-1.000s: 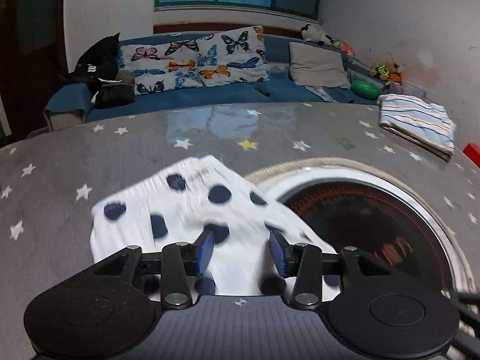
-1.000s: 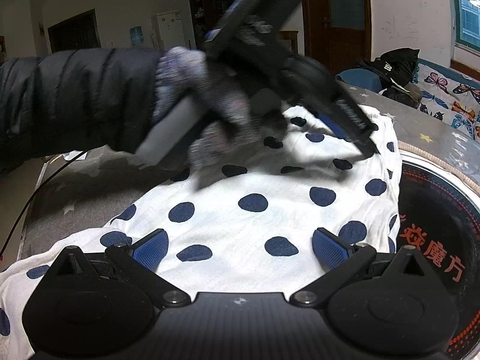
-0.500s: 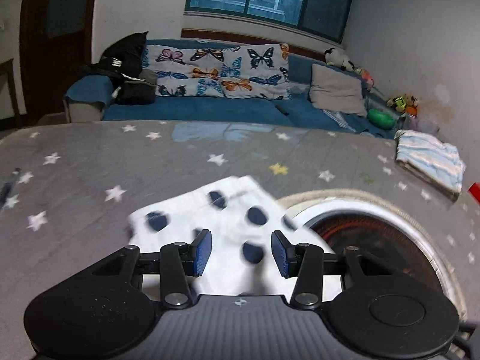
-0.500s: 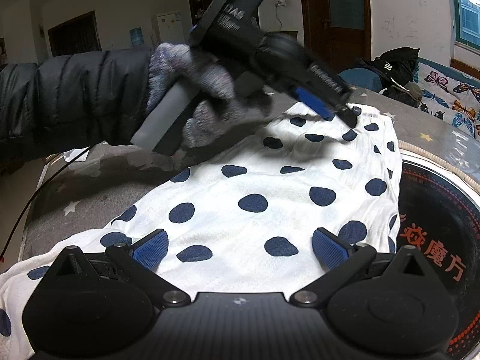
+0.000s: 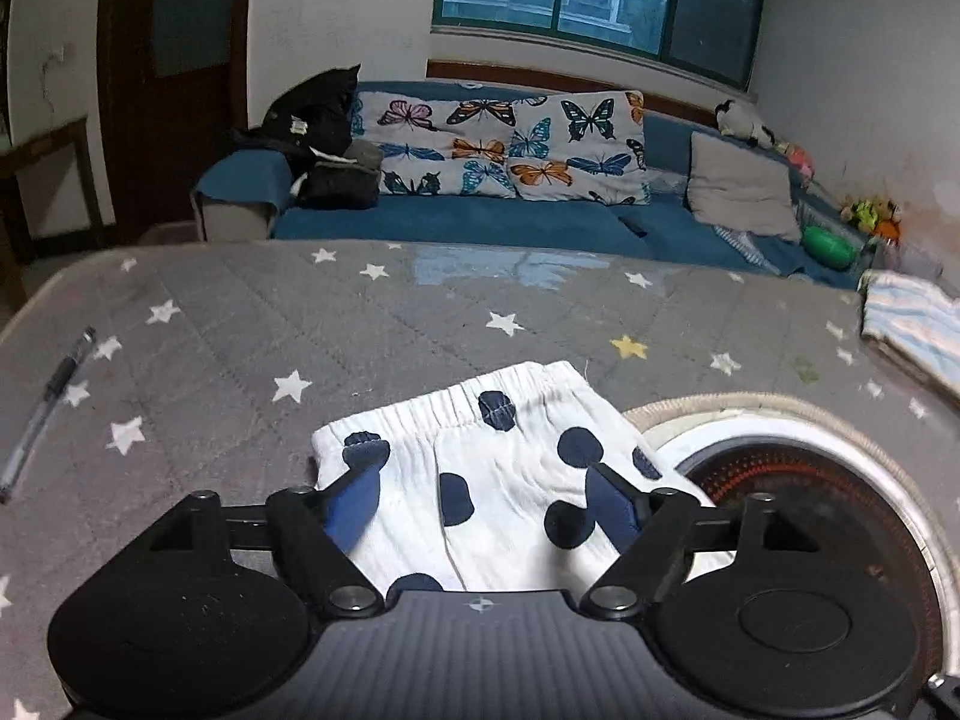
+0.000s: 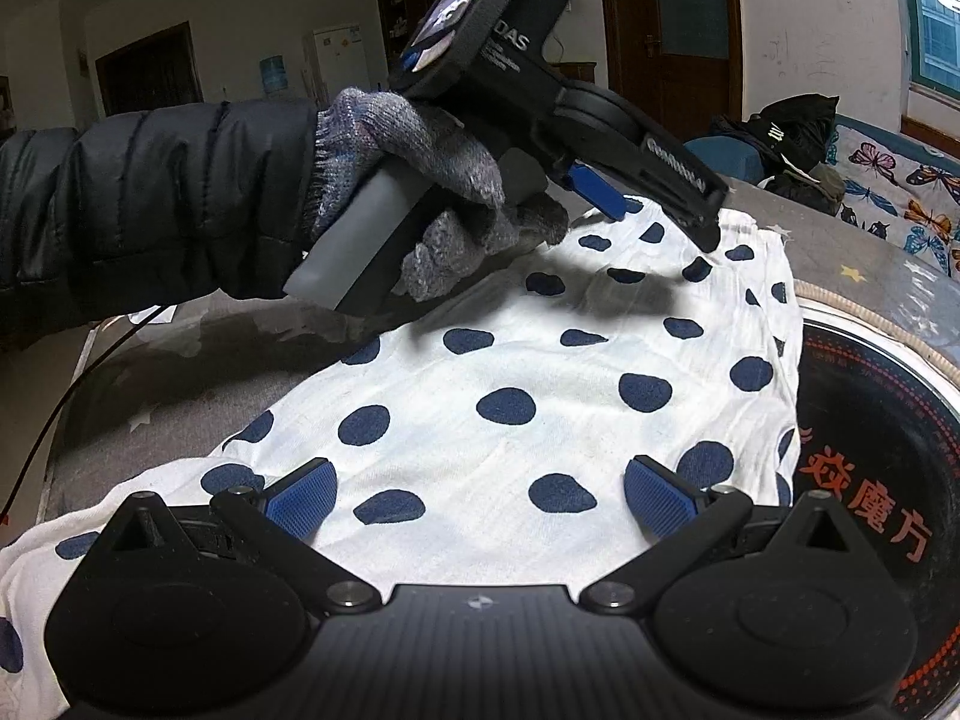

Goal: Fold clothes

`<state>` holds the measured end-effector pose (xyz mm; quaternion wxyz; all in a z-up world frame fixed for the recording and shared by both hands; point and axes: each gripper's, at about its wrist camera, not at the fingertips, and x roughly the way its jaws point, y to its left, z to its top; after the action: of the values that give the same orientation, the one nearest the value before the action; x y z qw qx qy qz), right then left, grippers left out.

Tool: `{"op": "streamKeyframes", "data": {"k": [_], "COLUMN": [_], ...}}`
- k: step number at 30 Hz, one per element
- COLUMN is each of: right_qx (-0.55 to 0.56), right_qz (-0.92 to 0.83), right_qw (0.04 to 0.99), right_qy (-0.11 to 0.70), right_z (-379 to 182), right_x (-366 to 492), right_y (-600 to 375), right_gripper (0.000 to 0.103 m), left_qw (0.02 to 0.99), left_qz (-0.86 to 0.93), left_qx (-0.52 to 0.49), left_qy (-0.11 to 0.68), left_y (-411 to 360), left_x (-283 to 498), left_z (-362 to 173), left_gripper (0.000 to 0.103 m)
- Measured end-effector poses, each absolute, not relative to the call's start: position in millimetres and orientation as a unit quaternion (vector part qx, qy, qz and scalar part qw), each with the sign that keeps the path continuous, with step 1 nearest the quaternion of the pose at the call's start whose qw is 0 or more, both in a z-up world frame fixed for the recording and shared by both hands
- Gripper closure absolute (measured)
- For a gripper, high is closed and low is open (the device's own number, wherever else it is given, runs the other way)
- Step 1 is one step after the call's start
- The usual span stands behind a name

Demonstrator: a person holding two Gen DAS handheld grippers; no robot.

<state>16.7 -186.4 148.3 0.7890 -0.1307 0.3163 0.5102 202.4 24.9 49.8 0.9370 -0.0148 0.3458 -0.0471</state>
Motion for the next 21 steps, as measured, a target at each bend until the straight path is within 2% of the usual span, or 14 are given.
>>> {"op": "streamKeyframes", "data": {"k": [9,21], "right_qx": [-0.131,-0.132], "right_qz": [0.51,0.51], "right_qw": [0.789,0.789], "right_qy": [0.316,0.316], "right_z": [148.9,148.6], "right_x": [16.9,16.5], "right_y": [-185.6,-185.2], "right_gripper": [0.0,0.0], "left_qw": [0.936,0.934], "left_qz": [-0.039,0.0], "left_qx": [0.009,0.039], "left_qy": [0.351,0.356], "left_y": [20.2,21.4], "left_x": [194.0,205.8], "left_z": [39.0,30.4], "left_gripper": [0.0,0.0]}}
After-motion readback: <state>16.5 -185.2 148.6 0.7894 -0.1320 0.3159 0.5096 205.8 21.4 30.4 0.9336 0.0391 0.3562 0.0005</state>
